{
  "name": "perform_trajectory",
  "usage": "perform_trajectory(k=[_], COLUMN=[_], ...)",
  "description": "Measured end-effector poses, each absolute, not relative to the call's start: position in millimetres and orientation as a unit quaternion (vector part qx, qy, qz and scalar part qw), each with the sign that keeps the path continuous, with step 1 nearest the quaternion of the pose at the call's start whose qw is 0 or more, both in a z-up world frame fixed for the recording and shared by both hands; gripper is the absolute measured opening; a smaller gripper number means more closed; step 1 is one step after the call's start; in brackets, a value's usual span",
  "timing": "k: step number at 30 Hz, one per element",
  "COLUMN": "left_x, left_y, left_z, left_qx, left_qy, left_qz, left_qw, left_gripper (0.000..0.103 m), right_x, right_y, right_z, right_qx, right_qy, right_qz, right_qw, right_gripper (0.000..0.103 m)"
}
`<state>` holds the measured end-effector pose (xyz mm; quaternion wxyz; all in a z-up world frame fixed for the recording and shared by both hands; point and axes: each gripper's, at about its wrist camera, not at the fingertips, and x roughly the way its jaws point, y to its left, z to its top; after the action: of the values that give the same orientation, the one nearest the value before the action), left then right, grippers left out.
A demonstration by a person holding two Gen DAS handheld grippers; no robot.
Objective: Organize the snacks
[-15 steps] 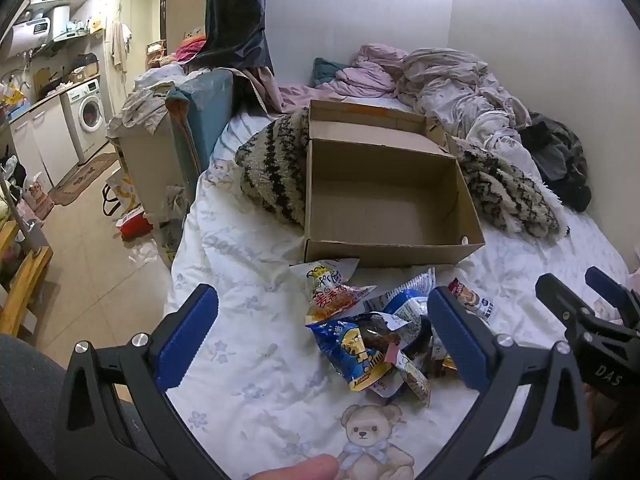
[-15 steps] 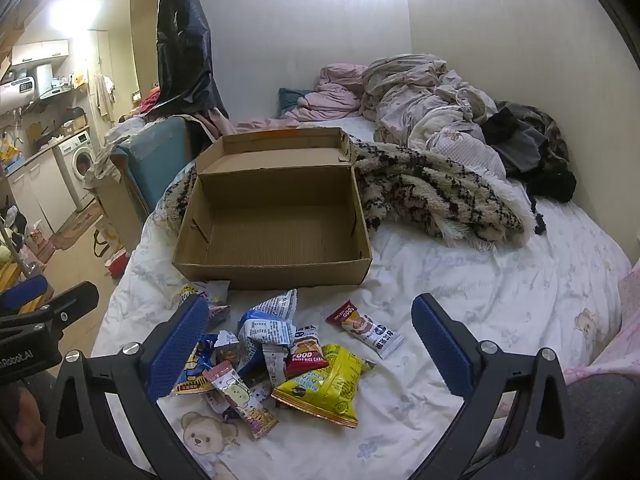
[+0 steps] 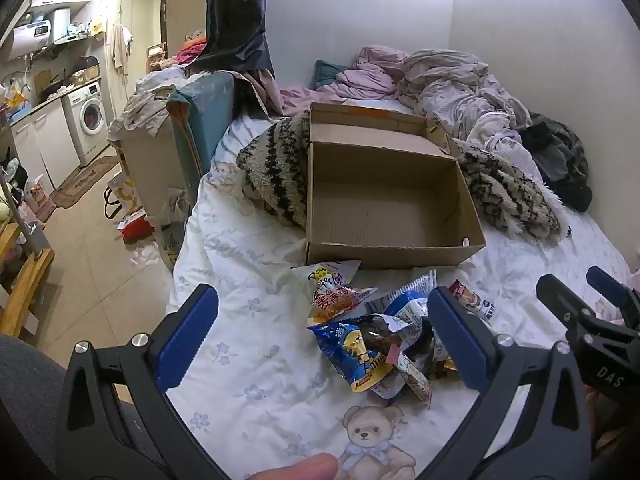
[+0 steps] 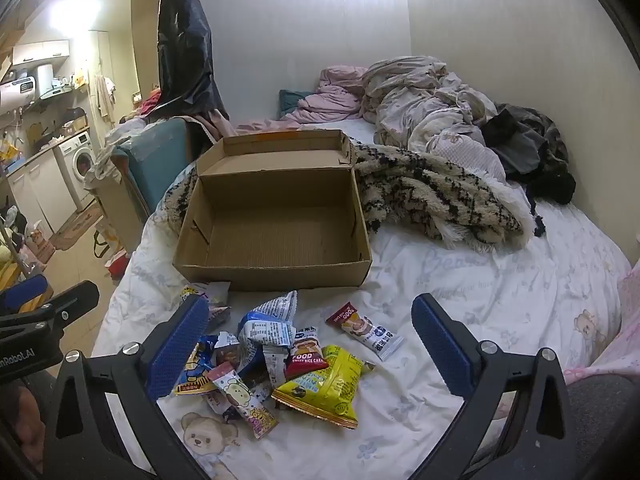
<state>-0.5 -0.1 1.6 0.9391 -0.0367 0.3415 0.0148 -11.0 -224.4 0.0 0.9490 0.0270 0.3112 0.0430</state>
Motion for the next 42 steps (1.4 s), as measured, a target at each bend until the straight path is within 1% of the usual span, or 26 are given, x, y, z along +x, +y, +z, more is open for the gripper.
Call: perform_trajectory(k=[42], left_x=[-0.1], left_y=[-2.2], left_z=[11.0], left_qx=[-0.033], left_qy=[0.340], left_qz=[0.016], left_qw=[0.940], left_gripper=[0.103], right_x=[-11.2], right_y=[-225.9], right_z=[1.1], right_qx=[0.026], right_qy=[0.308], right_qz=[0.042], right_qw=[0.950], right_gripper=[0.103])
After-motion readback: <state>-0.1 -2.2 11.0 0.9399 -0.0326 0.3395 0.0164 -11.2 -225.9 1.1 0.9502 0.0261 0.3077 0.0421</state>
